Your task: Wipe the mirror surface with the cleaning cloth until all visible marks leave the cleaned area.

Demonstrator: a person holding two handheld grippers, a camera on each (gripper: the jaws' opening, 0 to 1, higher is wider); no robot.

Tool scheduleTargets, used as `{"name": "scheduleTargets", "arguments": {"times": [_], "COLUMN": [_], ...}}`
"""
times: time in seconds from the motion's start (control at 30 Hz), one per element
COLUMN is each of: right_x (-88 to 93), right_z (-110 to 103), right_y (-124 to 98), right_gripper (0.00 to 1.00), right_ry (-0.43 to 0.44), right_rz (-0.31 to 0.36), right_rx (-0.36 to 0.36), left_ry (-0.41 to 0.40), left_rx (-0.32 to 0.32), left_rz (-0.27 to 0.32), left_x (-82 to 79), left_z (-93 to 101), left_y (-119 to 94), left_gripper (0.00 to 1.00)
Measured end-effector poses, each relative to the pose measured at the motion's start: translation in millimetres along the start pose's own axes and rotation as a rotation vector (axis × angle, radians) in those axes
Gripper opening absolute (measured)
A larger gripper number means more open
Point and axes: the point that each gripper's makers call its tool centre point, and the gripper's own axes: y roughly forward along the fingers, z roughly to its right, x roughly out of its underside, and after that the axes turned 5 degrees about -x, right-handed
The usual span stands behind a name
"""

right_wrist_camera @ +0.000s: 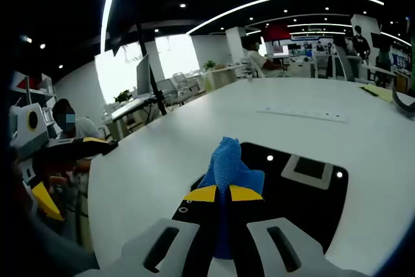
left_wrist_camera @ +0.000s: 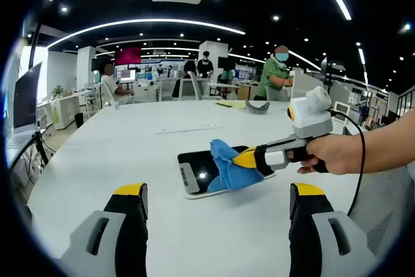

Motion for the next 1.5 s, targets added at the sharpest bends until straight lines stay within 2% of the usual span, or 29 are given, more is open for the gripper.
{"name": "scheduleTargets", "arguments": {"times": [0.17, 0.57, 0.87, 0.97, 1.37, 1.5], "right_x": [12.4, 47.5, 87.1, 94.6, 117.9, 124.9], "right_z": [5, 17, 37, 39, 36, 32], "right_y": [-25, -78, -121, -127, -126, -123], "right_gripper": [0.00, 0.00, 0.00, 0.01, 0.01, 0.03], "right_ry": [0.019, 0.028, -0.037, -0.057, -0.017, -0.046], "right_rz": [-0.007, -0.071, -0.220, -0.250, -0.299, -0.326], "right_rx": [0.032, 0.128, 0.244, 0.254, 0.230, 0.214], "left_ry": [0.012, 0.037, 0.045, 0.049, 0.052, 0.050], "left_rx": [0.028, 0.089, 0.122, 0.129, 0.130, 0.128], "left_rz": [0.008, 0.015, 0.013, 0.011, 0.020, 0.020], "left_x": [-4.3, -9.1, -8.1, -8.1, -12.7, -12.5], "left_z": [10.1, 30.6, 40.6, 42.6, 41.0, 40.4], "left_y": [3, 8, 12, 13, 13, 14], "left_gripper": [0.91, 0.91, 0.91, 0.91, 0.91, 0.91]}}
